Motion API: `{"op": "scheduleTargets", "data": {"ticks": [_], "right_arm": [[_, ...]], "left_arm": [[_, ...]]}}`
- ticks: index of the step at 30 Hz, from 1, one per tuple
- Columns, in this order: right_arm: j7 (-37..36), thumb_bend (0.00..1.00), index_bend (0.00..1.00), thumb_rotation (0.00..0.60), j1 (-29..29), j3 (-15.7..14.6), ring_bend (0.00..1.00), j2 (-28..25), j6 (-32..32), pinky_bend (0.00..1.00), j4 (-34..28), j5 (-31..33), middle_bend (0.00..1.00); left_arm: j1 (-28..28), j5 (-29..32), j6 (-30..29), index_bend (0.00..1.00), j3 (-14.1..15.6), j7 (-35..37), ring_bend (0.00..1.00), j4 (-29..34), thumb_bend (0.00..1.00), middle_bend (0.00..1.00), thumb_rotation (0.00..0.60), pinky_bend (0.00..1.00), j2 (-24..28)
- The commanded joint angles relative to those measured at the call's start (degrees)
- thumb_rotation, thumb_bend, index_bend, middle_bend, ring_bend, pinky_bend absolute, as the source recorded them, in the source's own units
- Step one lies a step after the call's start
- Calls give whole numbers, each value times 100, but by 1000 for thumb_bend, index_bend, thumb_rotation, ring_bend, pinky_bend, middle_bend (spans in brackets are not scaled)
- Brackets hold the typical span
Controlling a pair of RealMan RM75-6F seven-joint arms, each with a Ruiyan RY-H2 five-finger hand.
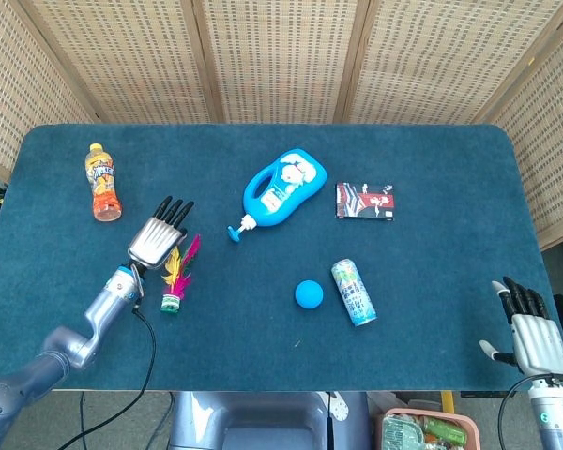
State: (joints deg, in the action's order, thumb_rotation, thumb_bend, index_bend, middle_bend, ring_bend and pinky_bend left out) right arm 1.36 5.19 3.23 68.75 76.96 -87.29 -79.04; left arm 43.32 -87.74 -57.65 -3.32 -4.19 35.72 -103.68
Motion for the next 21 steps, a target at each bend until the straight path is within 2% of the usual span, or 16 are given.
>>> {"op": "scheduleTargets", "data": {"ticks": [1,10,21], "right_arm": [[-4,169,49,600,-5,-5,0,-5,10,0,-6,-12,0],[37,169,49,600,7,-28,0,7,-14,0,-22,-34,0],[51,169,49,600,-3,-41,0,-7,54,0,-89,-111,0]], "left_arm": [[-4,-28,-67,666,19,44,0,-62,358,39,600,0,-34],[-27,-66,-282,735,39,32,0,70,358,43,600,0,203],[-79,-11,-570,806,-80,-226,0,802,358,47,600,0,893]]}}
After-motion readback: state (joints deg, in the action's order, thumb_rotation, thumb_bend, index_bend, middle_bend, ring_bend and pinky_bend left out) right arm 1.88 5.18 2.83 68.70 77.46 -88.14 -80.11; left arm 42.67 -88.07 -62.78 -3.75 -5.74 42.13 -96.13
